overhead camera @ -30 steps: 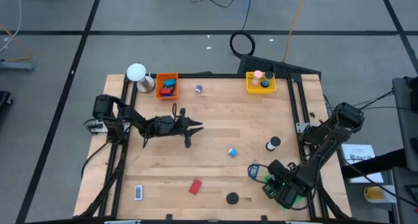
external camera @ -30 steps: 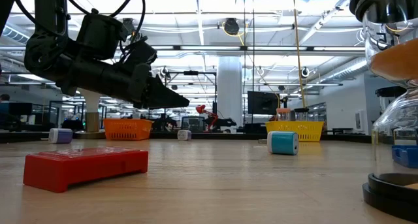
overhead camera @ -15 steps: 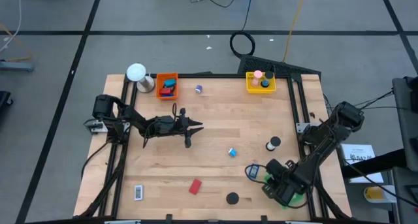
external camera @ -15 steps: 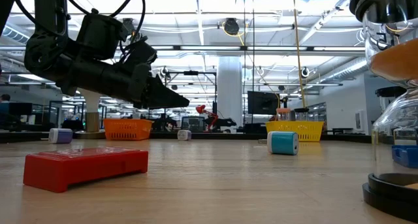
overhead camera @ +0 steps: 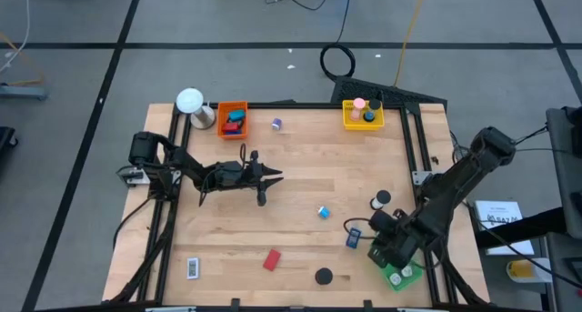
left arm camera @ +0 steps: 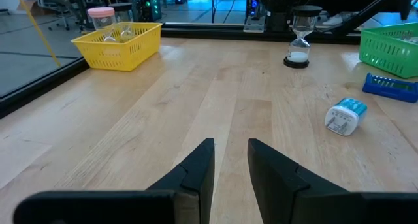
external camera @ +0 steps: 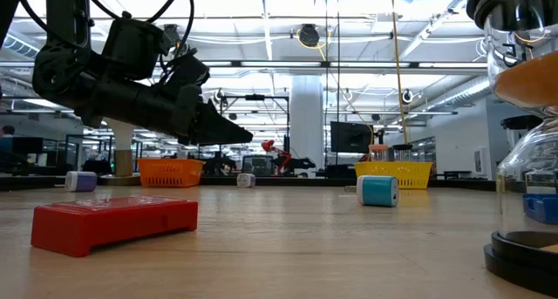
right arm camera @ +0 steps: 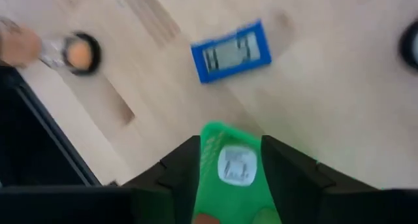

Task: Pick & Place Office items
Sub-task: Put the bottom violet charger adapter into the green bin

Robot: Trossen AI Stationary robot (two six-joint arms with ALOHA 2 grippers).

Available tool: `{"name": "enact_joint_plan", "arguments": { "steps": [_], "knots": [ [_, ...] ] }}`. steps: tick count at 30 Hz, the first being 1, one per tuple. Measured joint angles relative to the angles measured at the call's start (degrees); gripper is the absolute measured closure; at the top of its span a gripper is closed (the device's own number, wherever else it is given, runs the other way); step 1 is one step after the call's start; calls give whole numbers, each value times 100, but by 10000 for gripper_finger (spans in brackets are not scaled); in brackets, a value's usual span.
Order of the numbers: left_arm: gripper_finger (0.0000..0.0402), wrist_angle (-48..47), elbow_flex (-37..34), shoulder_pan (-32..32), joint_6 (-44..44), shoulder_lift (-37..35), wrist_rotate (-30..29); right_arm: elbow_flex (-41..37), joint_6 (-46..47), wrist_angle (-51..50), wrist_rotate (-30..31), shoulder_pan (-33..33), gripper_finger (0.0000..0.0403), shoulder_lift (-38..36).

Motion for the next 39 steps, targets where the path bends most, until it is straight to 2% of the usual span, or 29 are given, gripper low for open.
{"name": "enact_joint_plan", "arguments": {
  "steps": [9, 15, 18, 24, 27, 31, 33, 35, 39],
  "knots": [
    [309, -4, 31, 2, -357, 0, 0, 4, -269, -716, 180, -228, 358, -514],
    [309, 73, 74, -86, -413, 0, -20, 4, -454, -1133, 357, -261, 380, -517],
    [309, 293, 74, -218, -396, 0, -17, 4, -668, -1250, 999, -229, 380, -512],
    [309, 562, 74, -549, -86, 2, -165, 4, -1489, -1031, 2992, -65, 381, -513],
    [309, 587, 74, -640, -83, 2, -312, -37, -2143, -441, 3713, -58, 381, -515],
    [310, 609, 74, -647, -25, 2, -346, -529, -3695, 1208, 4423, -115, 381, -512],
    [310, 608, 74, -647, -22, 2, -437, -857, -4655, 2202, 4463, -219, 381, -512],
    [310, 605, 74, -647, -2, 2, -466, -1185, -5435, 3217, 4258, -366, 381, -512],
    [327, 577, 74, -647, 17, 2, -311, -1674, -6489, 5074, 3917, -649, 387, -510]
  ]
}}
